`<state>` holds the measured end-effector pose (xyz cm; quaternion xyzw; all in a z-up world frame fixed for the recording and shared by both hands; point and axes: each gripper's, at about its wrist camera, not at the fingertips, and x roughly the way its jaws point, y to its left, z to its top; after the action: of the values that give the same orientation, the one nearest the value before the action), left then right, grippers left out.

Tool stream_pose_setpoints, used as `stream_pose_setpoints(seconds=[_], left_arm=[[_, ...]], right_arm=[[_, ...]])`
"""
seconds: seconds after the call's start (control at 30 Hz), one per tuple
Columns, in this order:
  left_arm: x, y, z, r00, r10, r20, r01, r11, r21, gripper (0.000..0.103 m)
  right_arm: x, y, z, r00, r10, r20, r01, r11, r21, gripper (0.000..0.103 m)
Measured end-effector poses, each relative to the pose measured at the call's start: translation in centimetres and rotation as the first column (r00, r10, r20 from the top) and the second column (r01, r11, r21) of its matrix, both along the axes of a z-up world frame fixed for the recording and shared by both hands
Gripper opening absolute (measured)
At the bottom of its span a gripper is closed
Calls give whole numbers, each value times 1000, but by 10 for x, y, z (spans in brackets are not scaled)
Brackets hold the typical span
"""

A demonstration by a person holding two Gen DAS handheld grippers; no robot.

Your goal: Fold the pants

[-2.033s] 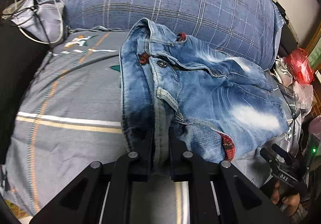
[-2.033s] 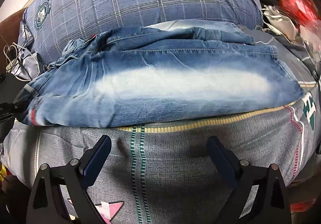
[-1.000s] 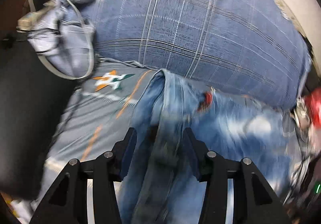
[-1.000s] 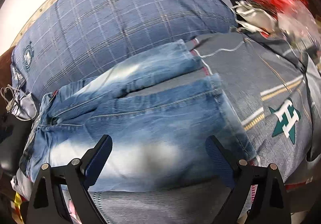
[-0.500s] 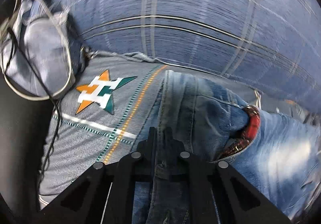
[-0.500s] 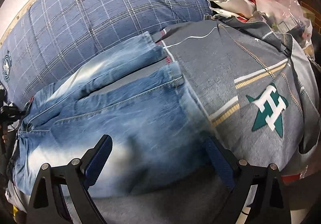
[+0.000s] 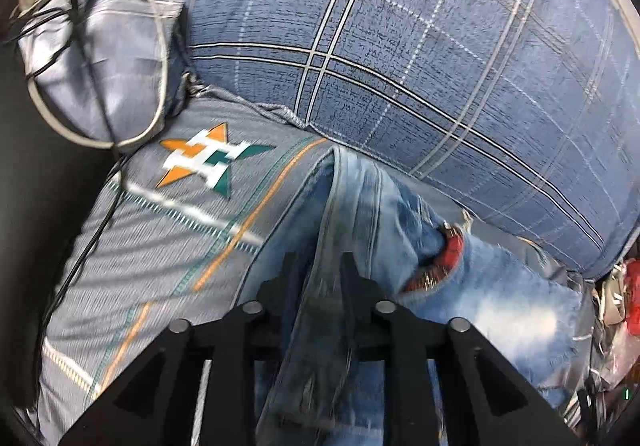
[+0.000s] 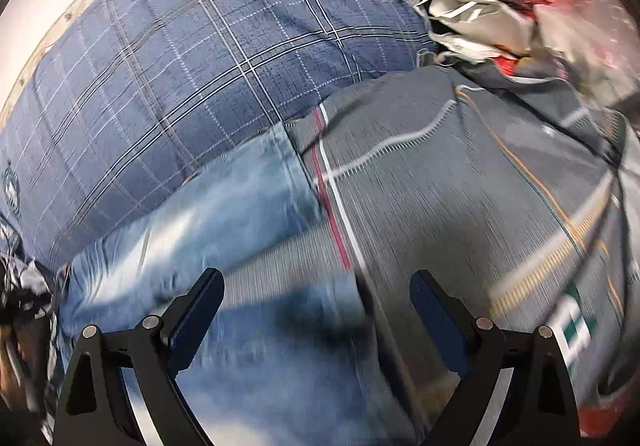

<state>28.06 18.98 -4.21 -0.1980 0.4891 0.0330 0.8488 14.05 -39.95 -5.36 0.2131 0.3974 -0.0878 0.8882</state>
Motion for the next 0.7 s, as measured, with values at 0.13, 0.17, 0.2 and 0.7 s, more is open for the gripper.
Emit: stream_pose_setpoints(seconds=[0.13, 0.17, 0.2, 0.7], left_arm=[[-34, 2, 8, 999, -33, 17, 34, 999, -15, 26], [-43, 1, 9, 999, -42, 20, 42, 999, -12, 26], [-48, 1, 8, 999, -48, 23, 48, 999, -10, 26], [-115, -60, 31, 966, -246, 85, 234, 963, 132, 41]], right_arm=[[36, -2, -17, 997, -29, -66, 32, 998, 46, 86], [47, -4, -24, 995, -45, -87, 51, 996, 71, 84], [55, -6, -29, 993, -56, -108, 66, 994, 89, 74], [-3, -39, -41, 981, -155, -117, 181, 949, 257, 28]])
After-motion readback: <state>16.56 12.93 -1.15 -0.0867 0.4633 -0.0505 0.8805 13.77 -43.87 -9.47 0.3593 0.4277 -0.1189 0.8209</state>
